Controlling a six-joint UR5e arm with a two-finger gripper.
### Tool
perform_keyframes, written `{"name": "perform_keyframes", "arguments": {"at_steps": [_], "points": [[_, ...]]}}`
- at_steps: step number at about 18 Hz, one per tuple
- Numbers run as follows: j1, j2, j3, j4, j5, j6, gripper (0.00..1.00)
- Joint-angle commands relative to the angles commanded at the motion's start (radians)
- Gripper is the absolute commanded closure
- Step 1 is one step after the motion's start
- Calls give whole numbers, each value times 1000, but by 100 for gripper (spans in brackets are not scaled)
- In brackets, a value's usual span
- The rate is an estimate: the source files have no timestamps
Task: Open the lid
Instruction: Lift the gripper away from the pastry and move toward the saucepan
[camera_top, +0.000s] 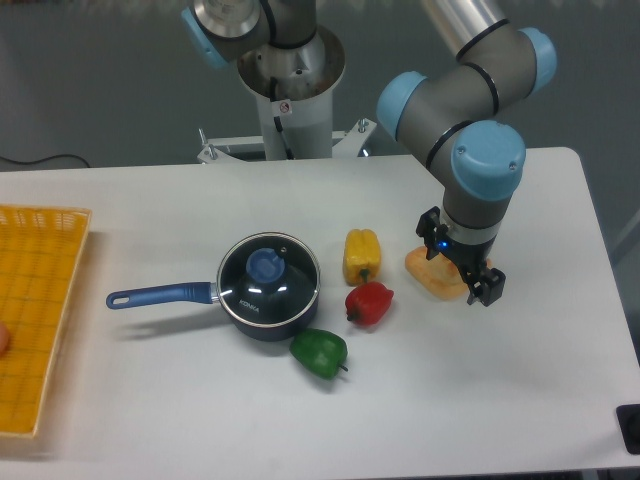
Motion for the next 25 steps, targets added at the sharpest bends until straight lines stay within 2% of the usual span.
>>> {"name": "perform_keyframes", "arguments": {"at_steps": [9,13,16,19,22,25], "points": [[-17,9,-6,-2,5,-5,0],[-75,5,-5,9,8,-122,0],[-84,14,-5,3,18,-153,0],[-97,54,-43,6,6,-158,0],[-161,83,-63,3,14,-334,0],[-182,145,-130,3,6,-373,0]]}}
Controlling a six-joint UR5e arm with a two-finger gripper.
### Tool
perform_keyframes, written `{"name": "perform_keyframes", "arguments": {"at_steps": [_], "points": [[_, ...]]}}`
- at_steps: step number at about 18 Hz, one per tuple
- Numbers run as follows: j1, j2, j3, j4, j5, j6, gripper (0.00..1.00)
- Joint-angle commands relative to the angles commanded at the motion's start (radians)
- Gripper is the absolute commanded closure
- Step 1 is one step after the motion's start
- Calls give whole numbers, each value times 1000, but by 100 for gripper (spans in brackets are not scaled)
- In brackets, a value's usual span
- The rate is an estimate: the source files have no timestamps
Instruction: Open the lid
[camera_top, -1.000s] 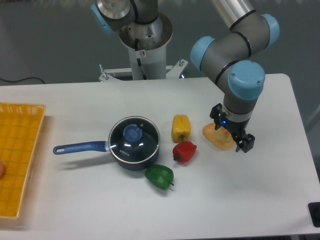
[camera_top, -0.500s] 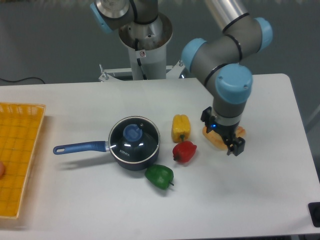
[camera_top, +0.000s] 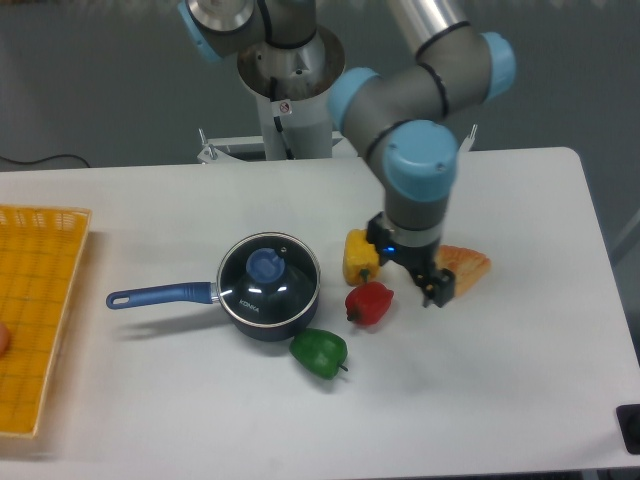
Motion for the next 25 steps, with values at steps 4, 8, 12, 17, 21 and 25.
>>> {"name": "perform_keyframes", "arguments": {"at_steps": [4,8,12,17,21,25], "points": [[-40,75,-58,-8,0,3,0],[-123,77,-80,-8,8,0,0],[-195,71,-86,-8,11,-12,0],[-238,91,-117,-5,8,-98,0],[-239,108,-157,0,6,-146,0],[-242,105,-158,5,8,-156,0]]}}
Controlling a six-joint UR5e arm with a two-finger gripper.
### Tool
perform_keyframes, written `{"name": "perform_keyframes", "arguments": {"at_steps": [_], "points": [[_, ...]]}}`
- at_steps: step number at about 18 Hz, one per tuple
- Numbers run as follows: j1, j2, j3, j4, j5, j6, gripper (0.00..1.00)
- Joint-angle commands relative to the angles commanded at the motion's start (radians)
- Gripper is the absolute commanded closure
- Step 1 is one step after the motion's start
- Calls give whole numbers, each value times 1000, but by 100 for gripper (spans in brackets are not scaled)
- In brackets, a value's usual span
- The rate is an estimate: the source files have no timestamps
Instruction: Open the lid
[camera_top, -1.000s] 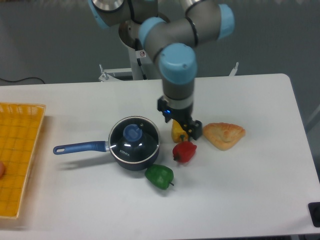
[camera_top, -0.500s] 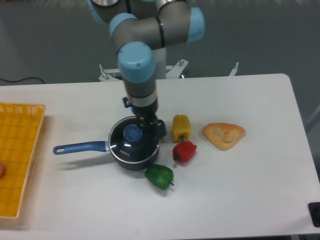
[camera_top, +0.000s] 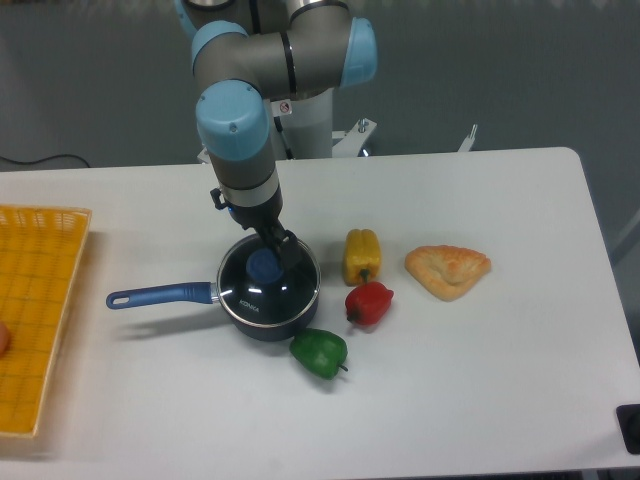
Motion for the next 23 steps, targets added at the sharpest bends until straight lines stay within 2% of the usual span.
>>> {"name": "perform_keyframes", "arguments": {"at_steps": [20,23], "points": [[-2,-60,8,40,6,-40,0],[-9,-64,6,45,35,-64,0]]}}
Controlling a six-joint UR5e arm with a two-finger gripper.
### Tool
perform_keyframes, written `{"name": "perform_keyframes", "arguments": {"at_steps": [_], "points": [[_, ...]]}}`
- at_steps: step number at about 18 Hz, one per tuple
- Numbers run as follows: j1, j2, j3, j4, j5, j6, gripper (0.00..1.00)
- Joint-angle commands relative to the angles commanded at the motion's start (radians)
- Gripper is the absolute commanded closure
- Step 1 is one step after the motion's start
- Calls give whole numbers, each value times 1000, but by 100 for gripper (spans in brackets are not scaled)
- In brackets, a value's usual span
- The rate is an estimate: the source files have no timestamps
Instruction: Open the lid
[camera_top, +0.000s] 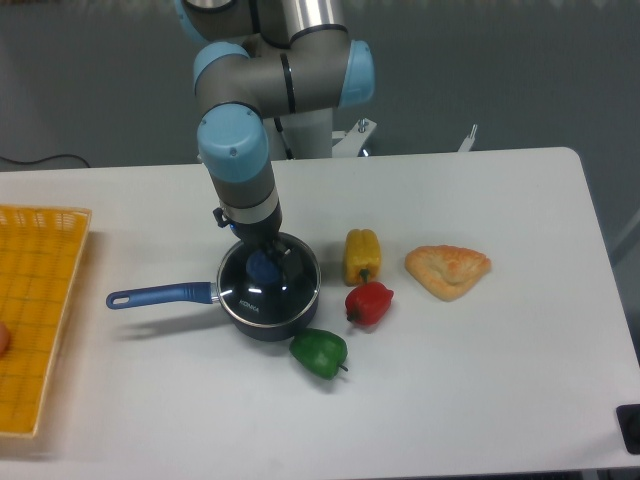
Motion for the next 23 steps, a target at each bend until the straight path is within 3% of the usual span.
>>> {"name": "perform_keyframes", "arguments": {"at_steps": [23], "points": [[-15,-54,11,14,-6,0,0]]}}
